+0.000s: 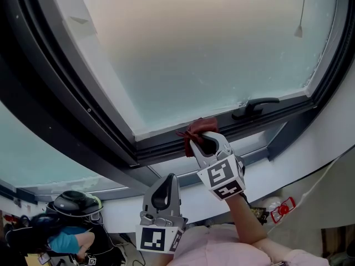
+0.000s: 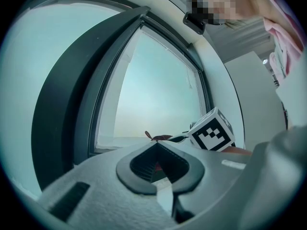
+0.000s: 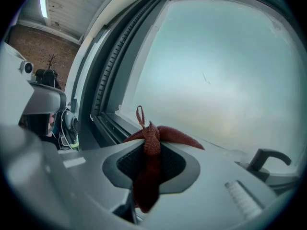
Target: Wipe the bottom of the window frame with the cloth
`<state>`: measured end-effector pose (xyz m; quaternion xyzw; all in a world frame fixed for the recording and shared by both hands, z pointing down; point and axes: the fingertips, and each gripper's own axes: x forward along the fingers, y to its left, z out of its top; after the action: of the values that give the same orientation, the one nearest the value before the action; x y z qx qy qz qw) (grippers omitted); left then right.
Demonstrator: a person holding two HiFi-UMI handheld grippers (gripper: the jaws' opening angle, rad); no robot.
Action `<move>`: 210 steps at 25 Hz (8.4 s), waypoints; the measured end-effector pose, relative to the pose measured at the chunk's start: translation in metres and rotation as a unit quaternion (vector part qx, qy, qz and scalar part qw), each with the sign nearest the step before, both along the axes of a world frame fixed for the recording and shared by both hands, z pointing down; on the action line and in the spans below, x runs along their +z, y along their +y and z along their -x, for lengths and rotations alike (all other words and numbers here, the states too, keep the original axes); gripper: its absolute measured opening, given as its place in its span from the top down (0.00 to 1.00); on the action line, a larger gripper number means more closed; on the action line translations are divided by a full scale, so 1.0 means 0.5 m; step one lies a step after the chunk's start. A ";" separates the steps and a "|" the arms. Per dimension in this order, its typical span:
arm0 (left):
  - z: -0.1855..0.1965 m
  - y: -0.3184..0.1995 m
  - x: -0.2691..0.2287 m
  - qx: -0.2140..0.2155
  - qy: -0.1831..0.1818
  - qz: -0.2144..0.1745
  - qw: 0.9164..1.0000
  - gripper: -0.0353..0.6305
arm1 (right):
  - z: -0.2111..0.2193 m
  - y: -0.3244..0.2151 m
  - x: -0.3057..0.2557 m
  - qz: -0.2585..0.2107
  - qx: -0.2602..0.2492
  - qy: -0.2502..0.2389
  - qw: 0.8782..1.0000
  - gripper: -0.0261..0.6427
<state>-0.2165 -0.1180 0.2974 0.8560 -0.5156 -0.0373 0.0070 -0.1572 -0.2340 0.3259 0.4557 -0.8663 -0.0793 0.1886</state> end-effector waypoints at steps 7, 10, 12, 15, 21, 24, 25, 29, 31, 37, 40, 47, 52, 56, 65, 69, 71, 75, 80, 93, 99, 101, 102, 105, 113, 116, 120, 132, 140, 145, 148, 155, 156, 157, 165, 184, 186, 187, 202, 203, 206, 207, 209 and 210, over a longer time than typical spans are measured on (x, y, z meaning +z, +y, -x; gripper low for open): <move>-0.009 0.004 -0.003 0.002 -0.003 -0.003 1.000 0.96 | -0.036 -0.006 0.004 0.004 0.015 -0.009 1.000 0.84; -0.014 0.006 -0.003 0.003 -0.004 -0.003 1.000 0.96 | -0.057 -0.009 0.003 0.005 0.023 -0.014 1.000 0.84; -0.016 0.006 -0.002 0.003 -0.005 -0.002 1.000 0.96 | -0.069 -0.011 0.003 0.005 0.027 -0.017 0.999 0.84; -0.018 0.006 -0.004 0.001 -0.005 -0.003 1.000 0.96 | -0.085 -0.013 0.002 0.005 0.031 -0.023 0.999 0.84; -0.023 0.004 -0.001 0.001 -0.004 -0.001 1.000 0.96 | -0.106 -0.017 0.003 0.005 0.036 -0.028 0.999 0.84; -0.026 0.003 0.000 0.000 -0.004 0.000 1.000 0.96 | -0.117 -0.019 0.003 0.006 0.038 -0.034 0.999 0.84; -0.027 0.002 0.001 0.000 -0.004 0.001 1.000 0.96 | -0.121 -0.019 0.003 0.006 0.039 -0.035 0.999 0.84; -0.031 0.001 0.000 0.000 -0.004 0.001 1.000 0.96 | -0.141 -0.023 0.002 0.006 0.044 -0.040 0.998 0.84; -0.034 0.000 0.001 0.000 -0.004 0.001 1.000 0.96 | -0.153 -0.025 0.003 0.006 0.047 -0.043 0.998 0.84; -0.043 0.000 0.000 0.000 -0.003 0.001 1.000 0.96 | -0.187 -0.031 0.002 0.007 0.059 -0.049 0.997 0.84; -0.049 0.000 0.000 0.000 -0.002 0.001 1.000 0.96 | -0.200 -0.032 0.002 0.007 0.061 -0.051 0.997 0.84; -0.055 0.002 0.000 -0.007 0.000 0.001 1.000 0.96 | -0.241 -0.037 0.004 0.008 0.065 -0.061 0.996 0.84; -0.058 0.009 -0.003 -0.015 -0.001 -0.001 1.000 0.96 | -0.259 -0.039 0.005 0.008 0.055 -0.072 0.996 0.84; -0.051 0.018 -0.003 -0.028 -0.003 -0.001 1.000 0.96 | -0.269 -0.038 0.006 0.008 0.047 -0.077 0.996 0.84; -0.009 0.046 -0.004 -0.057 -0.004 -0.002 0.998 0.96 | -0.304 -0.038 0.006 -0.001 0.049 -0.090 0.995 0.84; 0.012 0.057 -0.007 -0.062 -0.002 -0.004 0.998 0.96 | -0.306 -0.038 0.007 -0.009 0.064 -0.079 0.995 0.84; 0.023 0.062 -0.007 -0.064 -0.001 -0.006 0.998 0.96 | -0.304 -0.038 0.007 -0.014 0.074 -0.067 0.995 0.84; 0.048 0.074 -0.004 -0.067 0.003 -0.005 0.998 0.96 | -0.291 -0.034 0.001 -0.025 0.097 -0.032 0.994 0.84; 0.077 0.092 -0.001 -0.074 0.004 -0.002 0.997 0.96 | -0.199 0.005 -0.038 -0.050 0.053 -0.069 0.995 0.84; 0.176 0.137 -0.004 -0.127 0.003 -0.004 0.992 0.96 | 0.181 0.112 -0.071 -0.077 -0.141 -0.092 0.983 0.84; 0.220 0.153 -0.008 -0.155 0.003 -0.007 0.988 0.96 | 0.265 0.120 -0.021 -0.038 -0.173 -0.074 0.981 0.84; 0.232 0.156 -0.007 -0.161 0.002 -0.007 0.987 0.96 | 0.286 0.118 -0.006 -0.033 -0.179 -0.065 0.981 0.84; 0.237 0.156 -0.006 -0.164 0.002 -0.006 0.986 0.96 | 0.296 0.117 0.000 -0.032 -0.182 -0.061 0.981 0.84; 0.250 0.157 -0.002 -0.170 0.003 -0.001 0.985 0.96 | 0.320 0.111 0.013 -0.035 -0.185 -0.050 0.981 0.84; 0.258 0.157 0.002 -0.173 0.007 0.001 0.985 0.96 | 0.334 0.101 0.020 -0.050 -0.168 -0.018 0.984 0.84; 0.253 0.156 0.007 -0.170 0.008 0.006 0.985 0.96 | 0.333 0.103 0.022 -0.048 -0.175 -0.015 0.983 0.84; 0.241 0.154 0.008 -0.164 0.007 0.007 0.986 0.96 | 0.330 0.106 0.023 -0.052 -0.183 -0.015 0.982 0.84; 0.180 0.147 0.012 -0.153 0.011 0.004 0.988 0.96 | 0.282 0.102 0.028 -0.049 -0.183 -0.001 0.982 0.84; 0.117 0.166 0.029 -0.150 0.008 0.003 0.989 0.96 | 0.225 0.095 0.033 -0.054 -0.177 0.003 0.983 0.84; 0.095 0.179 0.034 -0.149 0.005 0.003 0.989 0.96 | 0.211 0.093 0.034 -0.052 -0.177 -0.005 0.983 0.84; 0.090 0.182 0.032 -0.152 0.008 0.001 0.988 0.96 | 0.213 0.095 0.036 -0.049 -0.182 -0.002 0.982 0.84; 0.099 0.174 0.033 -0.140 0.009 0.005 0.990 0.96 | 0.213 0.093 0.034 -0.043 -0.174 -0.004 0.984 0.84; 0.105 0.171 0.032 -0.138 0.009 0.006 0.990 0.96 | 0.213 0.092 0.034 -0.042 -0.171 -0.004 0.984 0.84; 0.112 0.166 0.030 -0.137 0.009 0.005 0.990 0.96 | 0.215 0.092 0.034 -0.042 -0.169 -0.004 0.985 0.84; 0.125 0.126 0.020 -0.113 0.012 0.001 0.994 0.96 | 0.213 0.091 0.034 -0.042 -0.164 -0.006 0.986 0.84; 0.091 0.156 0.025 -0.130 0.005 0.003 0.992 0.96 | 0.132 0.079 0.036 -0.041 -0.144 -0.024 0.989 0.84; 0.087 0.159 0.024 -0.131 0.004 0.003 0.991 0.96 | 0.122 0.077 0.037 -0.040 -0.140 -0.025 0.989 0.84; 0.085 0.160 0.024 -0.132 0.003 0.003 0.991 0.96 | 0.117 0.077 0.038 -0.038 -0.139 -0.027 0.989 0.84; 0.049 0.167 0.023 -0.128 -0.003 -0.001 0.992 0.96 | 0.048 0.067 0.038 -0.035 -0.122 -0.040 0.991 0.84; 0.047 0.166 0.022 -0.127 -0.003 -0.002 0.992 0.96 | 0.044 0.066 0.038 -0.034 -0.121 -0.040 0.991 0.84; 0.043 0.166 0.020 -0.126 -0.003 -0.003 0.992 0.96 | 0.037 0.065 0.037 -0.033 -0.120 -0.042 0.991 0.84; 0.042 0.166 0.020 -0.126 -0.003 -0.003 0.992 0.96 | 0.035 0.065 0.038 -0.033 -0.120 -0.042 0.991 0.84; 0.040 0.165 0.020 -0.125 -0.004 -0.003 0.992 0.96 | 0.032 0.065 0.038 -0.034 -0.120 -0.042 0.991 0.84; 0.038 0.164 0.020 -0.124 -0.004 -0.004 0.992 0.96 | 0.030 0.065 0.038 -0.034 -0.119 -0.043 0.991 0.84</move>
<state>-0.2357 -0.0362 0.3071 0.7854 -0.6179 -0.0368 -0.0029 -0.1722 -0.2017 0.3449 0.3583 -0.9185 -0.1113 0.1250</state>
